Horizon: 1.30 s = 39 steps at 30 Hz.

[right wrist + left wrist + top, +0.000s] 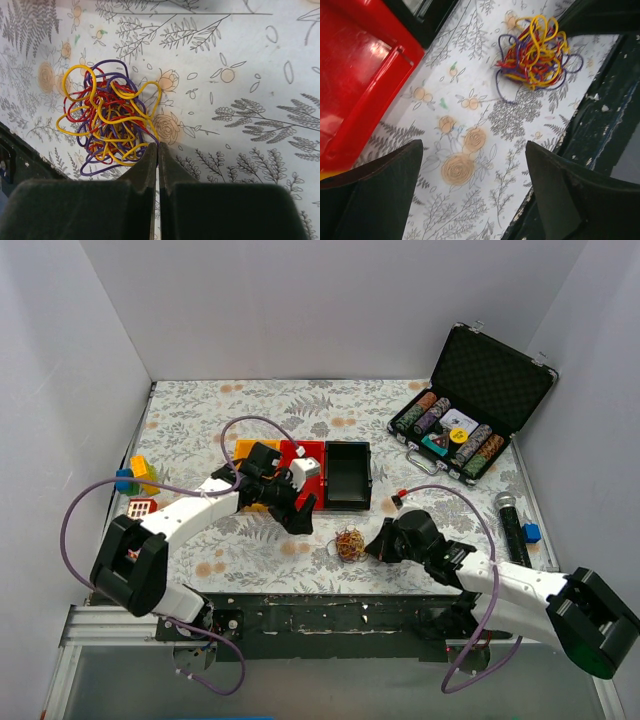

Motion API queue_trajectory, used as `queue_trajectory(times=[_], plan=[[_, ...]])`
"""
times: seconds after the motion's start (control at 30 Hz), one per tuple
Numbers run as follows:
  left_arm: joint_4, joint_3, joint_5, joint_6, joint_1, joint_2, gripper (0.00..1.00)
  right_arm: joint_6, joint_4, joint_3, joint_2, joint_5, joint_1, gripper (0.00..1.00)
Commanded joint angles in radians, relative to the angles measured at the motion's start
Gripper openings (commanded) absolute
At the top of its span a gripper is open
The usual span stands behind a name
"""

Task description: Untangle the cables

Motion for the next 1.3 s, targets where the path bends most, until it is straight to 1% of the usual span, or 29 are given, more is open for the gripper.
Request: queue_trajectory(times=[0.0,0.1,0.23,0.4,0.5,0.6,0.7,0.73,0.77,0.8,0.87,0.93,1.0,1.07,1.1,1.17,1.27], plan=[[0.053,0.062,0.157,-0.049,-0.014,0.079,0.86,-0.034,0.093,0.019,0.050,-0.065,0.020,0.01],[0.085,0.084,0.217,-0.053,-0.023,0.120,0.89,-0.056,0.105,0.052,0.107,-0.082,0.023,0.01],[0.083,0.125,0.246,-0.050,-0.037,0.180,0.89,-0.074,0.152,0.094,0.170,-0.117,0.028,0.01],[0.092,0.133,0.265,-0.059,-0.045,0.214,0.84,-0.086,0.179,0.144,0.234,-0.141,0.035,0.01],[0.096,0.128,0.260,-0.067,-0.049,0.223,0.77,-0.088,0.182,0.169,0.262,-0.148,0.037,0.01],[0.092,0.116,0.247,-0.053,-0.048,0.228,0.64,-0.086,0.186,0.181,0.274,-0.152,0.042,0.01],[0.098,0.094,0.221,-0.030,-0.048,0.223,0.41,-0.085,0.185,0.187,0.279,-0.152,0.043,0.01],[0.096,0.094,0.213,-0.029,-0.048,0.223,0.29,-0.083,0.185,0.187,0.280,-0.151,0.043,0.01],[0.093,0.096,0.214,-0.029,-0.049,0.223,0.21,-0.083,0.185,0.187,0.279,-0.151,0.045,0.01],[0.087,0.099,0.219,-0.029,-0.048,0.223,0.18,-0.083,0.183,0.186,0.279,-0.149,0.045,0.01],[0.073,0.102,0.239,-0.030,-0.048,0.222,0.19,-0.083,0.185,0.186,0.279,-0.146,0.046,0.01],[0.057,0.107,0.246,-0.029,-0.048,0.220,0.25,-0.083,0.185,0.184,0.279,-0.143,0.045,0.01],[0.037,0.105,0.246,-0.018,-0.048,0.217,0.34,-0.083,0.185,0.181,0.276,-0.143,0.045,0.01],[0.023,0.101,0.243,-0.006,-0.048,0.211,0.48,-0.082,0.185,0.177,0.268,-0.142,0.045,0.01],[0.020,0.094,0.242,0.000,-0.046,0.206,0.52,-0.083,0.183,0.174,0.265,-0.138,0.045,0.01],[0.018,0.082,0.236,0.005,-0.048,0.205,0.54,-0.082,0.183,0.171,0.259,-0.137,0.045,0.01],[0.015,0.076,0.237,0.010,-0.049,0.211,0.54,-0.080,0.182,0.166,0.253,-0.131,0.045,0.01]])
